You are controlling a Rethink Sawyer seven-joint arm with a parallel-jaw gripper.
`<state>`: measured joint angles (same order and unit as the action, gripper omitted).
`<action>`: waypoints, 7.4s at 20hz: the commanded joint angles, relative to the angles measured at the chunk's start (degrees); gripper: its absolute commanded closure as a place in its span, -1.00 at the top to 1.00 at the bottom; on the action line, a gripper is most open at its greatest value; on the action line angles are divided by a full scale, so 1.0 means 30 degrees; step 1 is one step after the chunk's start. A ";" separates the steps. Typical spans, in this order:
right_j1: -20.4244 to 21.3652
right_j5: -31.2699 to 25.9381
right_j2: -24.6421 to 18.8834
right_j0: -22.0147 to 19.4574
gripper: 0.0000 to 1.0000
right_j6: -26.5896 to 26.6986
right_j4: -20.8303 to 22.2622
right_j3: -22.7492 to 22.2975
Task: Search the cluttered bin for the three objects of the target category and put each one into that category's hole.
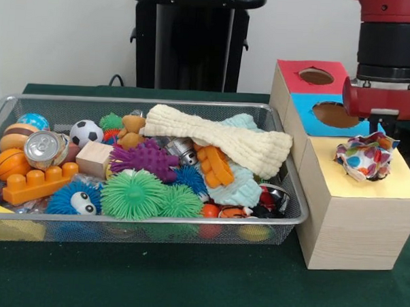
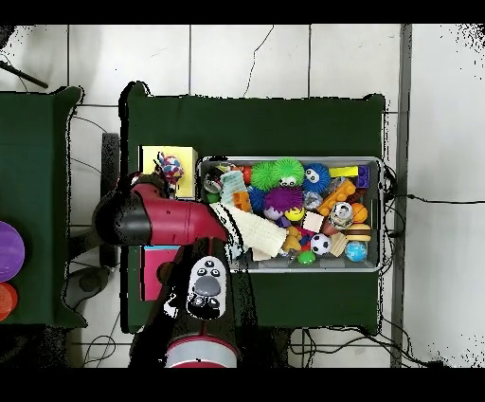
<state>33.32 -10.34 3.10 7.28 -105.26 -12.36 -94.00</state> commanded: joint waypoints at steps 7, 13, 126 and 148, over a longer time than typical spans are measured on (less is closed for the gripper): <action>-0.1042 -0.3633 0.0950 -0.0737 -1.00 -0.1154 0.1765 -0.0598; -0.1378 -0.3069 0.0663 -0.1023 -1.00 -0.1161 0.1881 -0.0666; -0.3806 0.1469 -0.0261 -0.1608 1.00 -0.2389 0.1372 -0.0344; -0.2836 0.0454 -0.0211 -0.1521 -1.00 -0.2152 0.1333 -0.0651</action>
<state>26.34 -4.39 2.57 5.16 -105.30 -10.80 -90.55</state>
